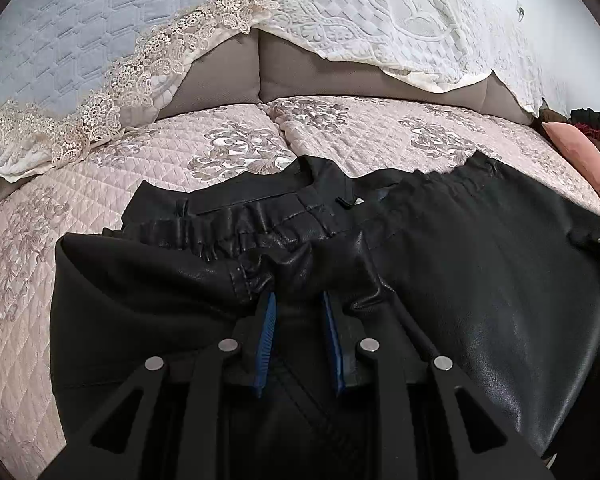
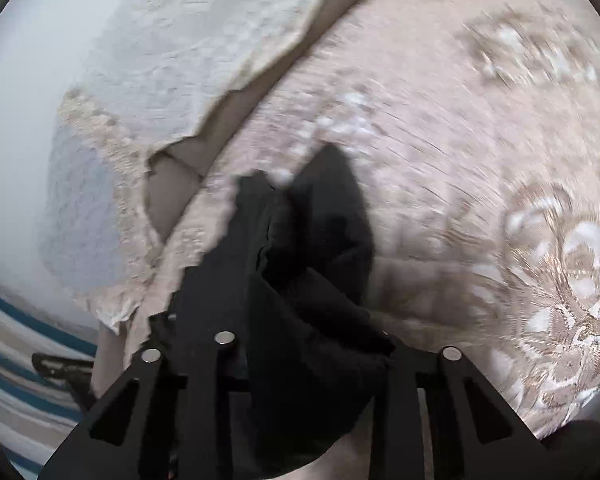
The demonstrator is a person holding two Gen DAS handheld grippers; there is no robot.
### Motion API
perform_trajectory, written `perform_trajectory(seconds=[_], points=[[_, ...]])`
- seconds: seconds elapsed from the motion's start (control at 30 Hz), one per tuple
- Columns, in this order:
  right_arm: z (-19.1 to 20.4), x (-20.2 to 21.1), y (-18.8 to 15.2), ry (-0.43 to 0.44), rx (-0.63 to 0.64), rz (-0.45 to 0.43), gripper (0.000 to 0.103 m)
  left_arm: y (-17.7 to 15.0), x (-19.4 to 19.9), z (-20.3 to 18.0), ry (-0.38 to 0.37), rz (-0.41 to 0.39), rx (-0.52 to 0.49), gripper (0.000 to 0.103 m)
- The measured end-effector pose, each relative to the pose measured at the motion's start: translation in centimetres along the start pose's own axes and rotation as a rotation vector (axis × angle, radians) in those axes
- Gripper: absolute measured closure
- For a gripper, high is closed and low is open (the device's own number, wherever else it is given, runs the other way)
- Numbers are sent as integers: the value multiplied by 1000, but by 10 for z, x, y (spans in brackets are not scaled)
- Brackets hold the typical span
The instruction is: Fold large clothes
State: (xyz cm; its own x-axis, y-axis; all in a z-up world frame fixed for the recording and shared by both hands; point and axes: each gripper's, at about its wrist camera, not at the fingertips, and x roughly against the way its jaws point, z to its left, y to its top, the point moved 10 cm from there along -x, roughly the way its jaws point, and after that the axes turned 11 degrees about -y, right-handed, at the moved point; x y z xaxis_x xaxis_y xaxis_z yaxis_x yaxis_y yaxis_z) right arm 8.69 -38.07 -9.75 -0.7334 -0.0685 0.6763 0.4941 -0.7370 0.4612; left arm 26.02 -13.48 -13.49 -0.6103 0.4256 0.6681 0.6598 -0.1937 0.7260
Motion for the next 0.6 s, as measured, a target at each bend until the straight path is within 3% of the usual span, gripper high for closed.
perform_trajectory(seconds=[0.27,0.4,0.6], points=[[97,46,-3,166,128,-37,80,2,8,1,-28,2,28,78],[148,55,-26,227,219,-17,80,7,52,11,-96,-69,140,78],[219,47,-78,296,365,40,80,-9,112,58,-37,-155,216,78]])
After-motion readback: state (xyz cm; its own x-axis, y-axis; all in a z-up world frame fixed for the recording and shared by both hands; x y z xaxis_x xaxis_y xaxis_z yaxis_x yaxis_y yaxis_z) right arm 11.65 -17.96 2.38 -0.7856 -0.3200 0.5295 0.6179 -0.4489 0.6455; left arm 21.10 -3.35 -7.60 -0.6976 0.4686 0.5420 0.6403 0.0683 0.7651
